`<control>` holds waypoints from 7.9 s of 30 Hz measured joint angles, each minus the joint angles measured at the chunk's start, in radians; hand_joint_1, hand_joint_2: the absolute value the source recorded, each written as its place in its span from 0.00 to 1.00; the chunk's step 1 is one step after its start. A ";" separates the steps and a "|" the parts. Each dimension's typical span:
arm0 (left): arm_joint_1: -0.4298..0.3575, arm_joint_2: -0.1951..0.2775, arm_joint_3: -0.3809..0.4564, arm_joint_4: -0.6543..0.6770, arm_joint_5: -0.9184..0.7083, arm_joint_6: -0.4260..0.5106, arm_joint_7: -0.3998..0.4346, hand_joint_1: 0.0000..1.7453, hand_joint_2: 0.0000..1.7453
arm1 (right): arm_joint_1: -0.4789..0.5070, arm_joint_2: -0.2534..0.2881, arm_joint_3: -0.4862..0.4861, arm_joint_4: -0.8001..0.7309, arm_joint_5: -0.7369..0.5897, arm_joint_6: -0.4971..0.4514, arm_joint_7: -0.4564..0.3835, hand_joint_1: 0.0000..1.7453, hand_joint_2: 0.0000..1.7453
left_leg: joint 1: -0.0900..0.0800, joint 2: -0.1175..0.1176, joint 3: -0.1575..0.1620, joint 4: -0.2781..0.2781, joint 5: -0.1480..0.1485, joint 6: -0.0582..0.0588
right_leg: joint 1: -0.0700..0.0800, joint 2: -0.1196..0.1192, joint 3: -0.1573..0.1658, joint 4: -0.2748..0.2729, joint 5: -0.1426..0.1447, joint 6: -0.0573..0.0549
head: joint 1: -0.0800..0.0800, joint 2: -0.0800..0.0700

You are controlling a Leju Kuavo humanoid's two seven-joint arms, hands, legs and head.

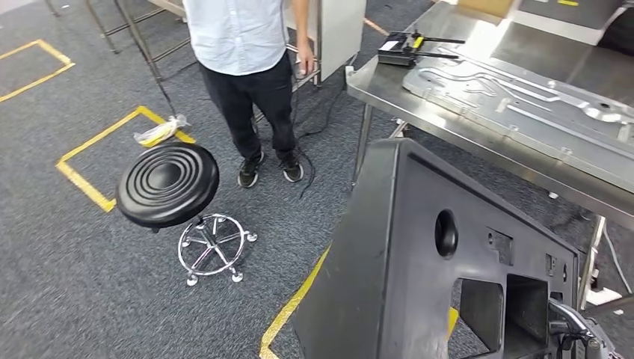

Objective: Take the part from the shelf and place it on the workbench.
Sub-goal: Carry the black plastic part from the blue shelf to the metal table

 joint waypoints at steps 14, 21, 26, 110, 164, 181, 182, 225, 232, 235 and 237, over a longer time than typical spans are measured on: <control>-0.005 -0.002 -0.002 0.000 -0.012 -0.008 -0.006 0.00 1.00 | 0.015 -0.011 -0.025 -0.009 -0.015 0.000 0.000 1.00 1.00 | 0.002 0.094 0.064 -0.121 0.021 0.035 | -0.016 -0.092 -0.104 0.185 -0.058 0.060 | 0.010 0.000; -0.013 -0.003 -0.001 0.000 -0.001 -0.020 -0.016 0.00 1.00 | 0.014 -0.017 -0.030 -0.008 -0.015 0.000 0.001 1.00 1.00 | -0.005 0.135 0.092 -0.113 -0.010 -0.002 | -0.007 -0.116 -0.012 -0.004 0.009 0.024 | 0.008 0.000; -0.010 -0.003 -0.001 0.000 0.001 -0.021 -0.017 0.00 1.00 | 0.011 -0.019 -0.031 -0.008 -0.014 0.000 0.002 1.00 1.00 | 0.001 0.041 -0.033 0.151 -0.136 -0.015 | -0.011 -0.062 -0.008 -0.011 0.013 0.003 | 0.005 0.000; -0.007 0.004 -0.008 0.000 -0.029 -0.061 -0.012 0.00 1.00 | -0.027 -0.034 0.029 -0.014 0.151 0.000 0.000 1.00 1.00 | -0.008 0.038 0.080 -0.114 0.009 0.022 | -0.008 -0.090 -0.028 0.012 0.023 0.041 | 0.008 0.000; -0.009 0.003 -0.022 0.000 -0.036 -0.031 0.004 0.00 1.00 | -0.015 -0.020 0.034 -0.036 0.177 0.002 0.002 1.00 1.00 | -0.021 0.038 0.041 -0.093 0.026 0.034 | -0.006 -0.118 0.011 0.005 -0.019 0.013 | 0.008 0.000; -0.010 0.003 -0.024 0.000 -0.040 -0.047 0.005 0.00 1.00 | -0.024 -0.018 0.033 -0.017 0.135 0.001 0.000 1.00 1.00 | -0.008 0.023 0.066 -0.135 0.041 0.059 | -0.023 -0.088 -0.117 0.256 -0.115 0.069 | 0.008 0.000; -0.010 0.002 -0.024 0.000 -0.040 -0.047 0.005 0.00 1.00 | -0.024 -0.018 0.033 -0.017 0.133 0.001 0.000 1.00 1.00 | -0.005 0.019 0.069 -0.131 0.038 0.054 | -0.027 -0.088 -0.100 0.213 -0.079 0.072 | 0.008 0.000; -0.010 0.000 -0.025 0.000 -0.041 -0.047 0.005 0.00 1.00 | -0.033 -0.010 0.027 -0.017 0.107 0.002 0.000 1.00 1.00 | -0.005 0.023 -0.067 0.147 -0.108 -0.004 | -0.011 -0.089 0.001 -0.005 -0.005 -0.004 | 0.002 0.000; -0.009 0.000 -0.025 0.000 -0.043 -0.047 0.006 0.00 1.00 | -0.036 -0.002 0.020 -0.017 0.101 0.001 0.000 1.00 1.00 | -0.009 0.024 0.026 -0.092 0.041 0.012 | -0.008 -0.087 0.027 -0.002 -0.029 0.018 | 0.003 0.000; -0.008 0.000 -0.025 0.000 -0.048 -0.047 0.006 0.00 1.00 | -0.037 0.004 0.010 -0.023 0.089 0.001 0.000 1.00 1.00 | -0.010 0.023 0.030 -0.101 0.042 0.027 | -0.008 -0.087 0.030 -0.002 -0.033 0.035 | 0.004 0.000; -0.008 -0.001 -0.025 0.000 -0.050 -0.046 0.007 0.00 1.00 | -0.036 0.008 0.000 -0.030 0.081 0.001 0.000 1.00 1.00 | -0.006 0.023 0.038 -0.112 0.045 0.041 | -0.008 -0.085 0.010 0.046 -0.064 0.044 | 0.004 0.000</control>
